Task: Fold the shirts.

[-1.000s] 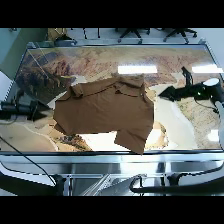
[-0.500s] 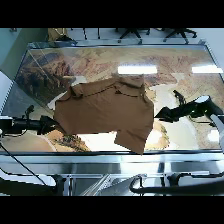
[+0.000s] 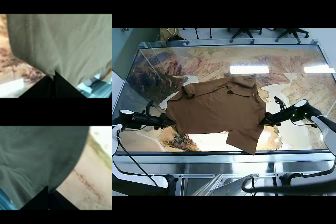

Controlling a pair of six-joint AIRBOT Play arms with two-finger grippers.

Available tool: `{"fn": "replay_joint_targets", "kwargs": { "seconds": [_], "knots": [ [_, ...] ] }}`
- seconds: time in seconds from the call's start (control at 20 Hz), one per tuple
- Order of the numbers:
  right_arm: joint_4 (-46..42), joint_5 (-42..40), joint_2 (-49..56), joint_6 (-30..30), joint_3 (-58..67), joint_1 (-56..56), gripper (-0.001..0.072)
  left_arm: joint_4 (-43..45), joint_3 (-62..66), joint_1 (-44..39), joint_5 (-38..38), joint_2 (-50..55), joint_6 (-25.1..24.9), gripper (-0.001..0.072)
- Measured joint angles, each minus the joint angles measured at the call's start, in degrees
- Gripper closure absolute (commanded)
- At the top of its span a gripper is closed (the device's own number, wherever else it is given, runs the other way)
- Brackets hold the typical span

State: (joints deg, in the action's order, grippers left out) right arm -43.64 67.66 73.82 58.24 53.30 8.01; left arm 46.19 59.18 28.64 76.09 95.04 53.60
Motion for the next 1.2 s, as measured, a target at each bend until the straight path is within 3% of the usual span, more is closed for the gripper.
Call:
{"fn": "replay_joint_targets", "kwargs": {
  "seconds": [0.15, 0.3, 0.6, 0.8, 1.0, 1.2],
  "knots": [
    [3.3, 0.3, -3.2, -2.5, 2.2, -0.9, 0.0692, -1.0, 1.6, 1.2, 3.7, -4.7, 1.5, 0.0697],
    [6.4, 2.3, -11.3, -3.6, 8.0, -0.9, 0.0692, -7.8, 2.2, 3.8, 6.1, -14.1, 2.3, 0.0696],
    [8.9, -3.2, -32.5, -5.5, 26.9, -0.3, 0.0691, -45.0, 2.9, 13.4, 6.9, -40.8, -1.6, 0.0695],
    [7.9, -9.5, -40.9, -7.4, 37.4, -0.3, 0.0692, -63.3, 9.7, 16.3, 5.7, -50.2, -1.3, 0.0695],
    [4.5, -12.0, -42.9, -8.0, 42.9, -0.3, 0.0692, -65.7, 24.5, 17.0, 6.1, -48.0, 4.0, 0.0695],
    [1.4, -11.0, -38.6, -7.3, 42.3, -0.3, 0.0693, -50.3, 33.2, 12.4, 10.1, -41.3, 11.4, 0.0695]
  ]
}}
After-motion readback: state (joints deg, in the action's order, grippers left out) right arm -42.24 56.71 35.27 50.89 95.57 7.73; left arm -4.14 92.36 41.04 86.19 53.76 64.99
